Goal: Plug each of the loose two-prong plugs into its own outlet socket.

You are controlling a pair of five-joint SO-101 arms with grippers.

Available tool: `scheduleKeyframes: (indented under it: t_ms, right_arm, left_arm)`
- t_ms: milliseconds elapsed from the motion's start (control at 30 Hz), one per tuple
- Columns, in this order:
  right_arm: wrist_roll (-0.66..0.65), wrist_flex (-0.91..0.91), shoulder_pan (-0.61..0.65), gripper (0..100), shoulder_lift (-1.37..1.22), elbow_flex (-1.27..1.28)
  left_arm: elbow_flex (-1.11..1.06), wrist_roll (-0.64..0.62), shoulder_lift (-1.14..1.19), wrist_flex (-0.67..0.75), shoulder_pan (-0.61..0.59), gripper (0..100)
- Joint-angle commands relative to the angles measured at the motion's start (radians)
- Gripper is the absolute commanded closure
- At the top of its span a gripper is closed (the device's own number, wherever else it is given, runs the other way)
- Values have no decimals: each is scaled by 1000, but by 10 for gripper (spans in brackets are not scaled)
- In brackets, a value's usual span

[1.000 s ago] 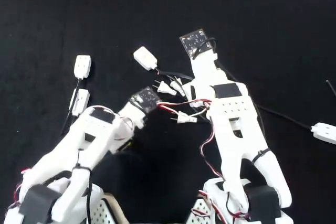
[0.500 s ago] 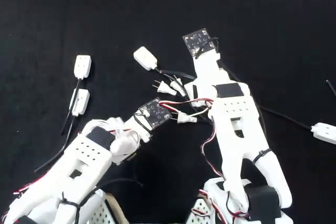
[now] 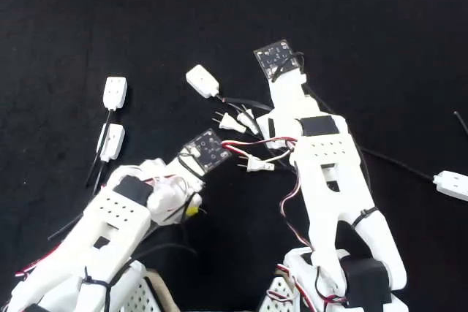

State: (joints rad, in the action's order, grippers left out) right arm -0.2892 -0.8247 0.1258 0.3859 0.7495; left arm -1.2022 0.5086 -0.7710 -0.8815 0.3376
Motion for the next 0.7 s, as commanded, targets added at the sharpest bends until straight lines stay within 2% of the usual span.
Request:
scheduleKeyframes:
  t_ms: [0,233,467,600,667]
  right_arm:
    - [-5,23,-11,986,-2,-8]
    - [-5,23,-11,986,-2,-8]
    - [-5,23,-11,986,-2,-8]
    - [-5,23,-11,986,-2,-8]
    - [-5,23,-11,986,-2,-8]
  left_arm:
    - [8,49,-15,21,-41,755]
    - [5,-21,-74,-32,15,755]
    - [-88,-55,-388,-137,36,750]
    - [-105,-129,-549,-258,88,749]
    - [-120,-173,-560,-236,87,749]
